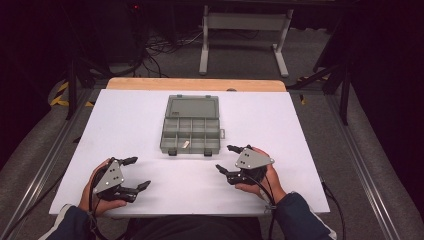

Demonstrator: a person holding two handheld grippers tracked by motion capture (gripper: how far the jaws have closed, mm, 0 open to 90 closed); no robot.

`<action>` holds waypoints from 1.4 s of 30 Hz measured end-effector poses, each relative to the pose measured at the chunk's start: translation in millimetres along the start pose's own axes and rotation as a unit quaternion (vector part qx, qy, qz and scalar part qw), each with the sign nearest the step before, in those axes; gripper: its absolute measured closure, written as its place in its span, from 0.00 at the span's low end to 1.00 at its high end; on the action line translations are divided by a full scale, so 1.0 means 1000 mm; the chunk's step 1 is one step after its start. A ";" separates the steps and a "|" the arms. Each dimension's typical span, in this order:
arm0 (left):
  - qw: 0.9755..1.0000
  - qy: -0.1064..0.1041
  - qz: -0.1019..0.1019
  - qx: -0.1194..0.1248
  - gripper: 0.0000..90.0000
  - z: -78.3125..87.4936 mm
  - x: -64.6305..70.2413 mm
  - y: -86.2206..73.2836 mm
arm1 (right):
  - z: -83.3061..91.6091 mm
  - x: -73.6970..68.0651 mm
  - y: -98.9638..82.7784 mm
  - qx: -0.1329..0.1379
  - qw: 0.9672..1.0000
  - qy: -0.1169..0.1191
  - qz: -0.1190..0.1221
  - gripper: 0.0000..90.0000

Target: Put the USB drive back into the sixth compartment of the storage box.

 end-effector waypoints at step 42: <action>1.000 -0.016 -0.012 -0.023 1.00 -0.006 -0.015 0.001 | 0.003 0.010 -0.031 -0.032 0.999 0.030 -0.017 1.00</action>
Point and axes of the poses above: each handheld gripper's, and its own axes: z roughly backward along the jaws, y roughly out of its top, x roughly to its right, the point moved 7 cm from there along -z, roughly forward along the jaws, and after that the axes turned 11 degrees about -x, right-handed, at the moved point
